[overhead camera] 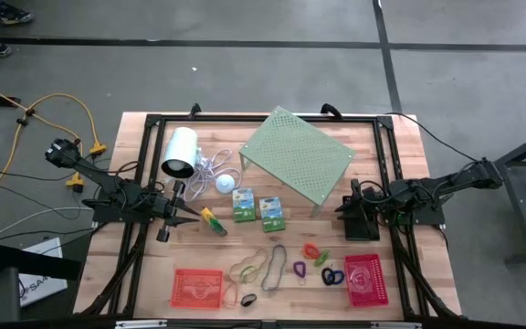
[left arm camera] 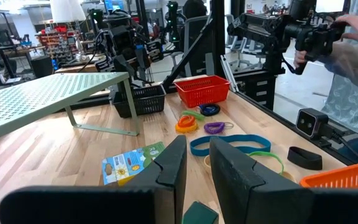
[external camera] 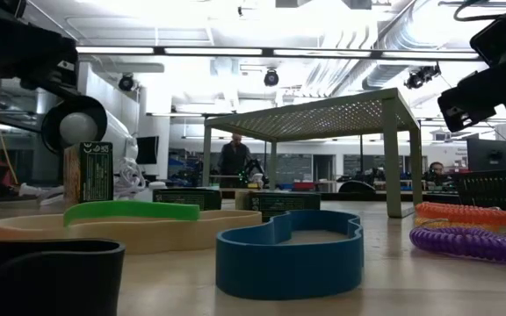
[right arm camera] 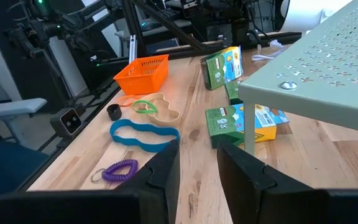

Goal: Pick & Place Office Desk Supplies
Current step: Put the blue rubber band into the red bin

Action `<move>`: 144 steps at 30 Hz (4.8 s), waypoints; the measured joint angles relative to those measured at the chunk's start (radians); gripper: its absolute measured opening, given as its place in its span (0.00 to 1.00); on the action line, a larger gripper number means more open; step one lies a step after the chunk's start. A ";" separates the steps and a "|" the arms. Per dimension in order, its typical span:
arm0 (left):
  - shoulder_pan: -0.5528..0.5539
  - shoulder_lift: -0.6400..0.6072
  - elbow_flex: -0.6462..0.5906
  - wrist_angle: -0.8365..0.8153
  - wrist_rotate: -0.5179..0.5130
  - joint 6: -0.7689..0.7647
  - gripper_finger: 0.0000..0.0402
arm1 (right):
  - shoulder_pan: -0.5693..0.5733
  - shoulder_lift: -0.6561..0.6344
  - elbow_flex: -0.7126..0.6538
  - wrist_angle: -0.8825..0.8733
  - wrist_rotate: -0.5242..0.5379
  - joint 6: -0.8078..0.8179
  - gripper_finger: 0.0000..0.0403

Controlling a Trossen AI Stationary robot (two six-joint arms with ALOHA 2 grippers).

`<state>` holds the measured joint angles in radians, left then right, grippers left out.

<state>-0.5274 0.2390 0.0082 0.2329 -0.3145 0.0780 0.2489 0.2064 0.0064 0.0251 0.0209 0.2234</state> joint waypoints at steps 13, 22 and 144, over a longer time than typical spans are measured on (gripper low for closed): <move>0.000 0.000 0.000 0.000 0.000 0.000 0.16 | 0.000 0.041 0.002 0.197 0.070 0.046 0.24; 0.000 0.000 0.000 0.000 0.000 0.000 0.16 | 0.084 0.163 0.122 0.194 0.025 0.122 0.24; 0.000 0.000 0.000 0.013 0.000 0.000 0.16 | 0.215 1.830 1.273 -0.201 -0.224 -0.692 0.24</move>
<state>-0.5278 0.2394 0.0082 0.2457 -0.3145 0.0784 0.4637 2.0365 1.2797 -0.1761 -0.2032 -0.4683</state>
